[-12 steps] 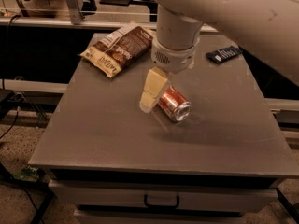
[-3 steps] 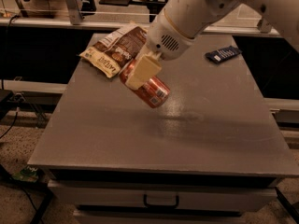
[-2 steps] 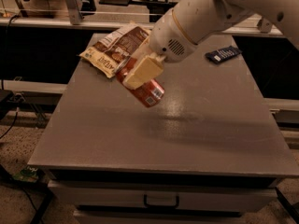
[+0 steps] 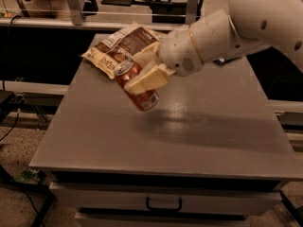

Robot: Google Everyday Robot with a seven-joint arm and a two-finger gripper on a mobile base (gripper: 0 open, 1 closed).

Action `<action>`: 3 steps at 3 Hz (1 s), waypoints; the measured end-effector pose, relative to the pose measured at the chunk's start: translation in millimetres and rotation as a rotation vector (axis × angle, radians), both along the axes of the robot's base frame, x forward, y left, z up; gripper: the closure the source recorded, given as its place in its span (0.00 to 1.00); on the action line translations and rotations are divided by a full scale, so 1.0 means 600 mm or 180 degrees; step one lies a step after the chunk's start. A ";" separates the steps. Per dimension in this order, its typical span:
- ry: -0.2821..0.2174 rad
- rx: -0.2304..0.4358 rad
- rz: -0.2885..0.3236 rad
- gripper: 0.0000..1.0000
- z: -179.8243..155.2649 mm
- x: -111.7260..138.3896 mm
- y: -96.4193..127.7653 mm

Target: Place coke can upright

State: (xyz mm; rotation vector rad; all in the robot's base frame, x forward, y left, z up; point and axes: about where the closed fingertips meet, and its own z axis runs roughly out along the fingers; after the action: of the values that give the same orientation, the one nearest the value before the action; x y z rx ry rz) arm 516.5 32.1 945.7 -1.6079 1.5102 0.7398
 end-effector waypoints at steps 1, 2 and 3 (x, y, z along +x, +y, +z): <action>-0.0007 0.0258 0.0132 1.00 -0.016 0.003 0.001; -0.0007 0.0504 0.0255 1.00 -0.032 0.006 0.004; -0.0027 0.0783 0.0381 0.79 -0.046 0.009 0.006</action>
Offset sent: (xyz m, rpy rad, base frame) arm 0.0088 -0.0029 -0.0324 0.2631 -0.0022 0.1218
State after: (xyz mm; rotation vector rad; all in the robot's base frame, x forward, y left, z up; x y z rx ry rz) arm 521.8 35.6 918.2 -1.5213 1.2703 0.9454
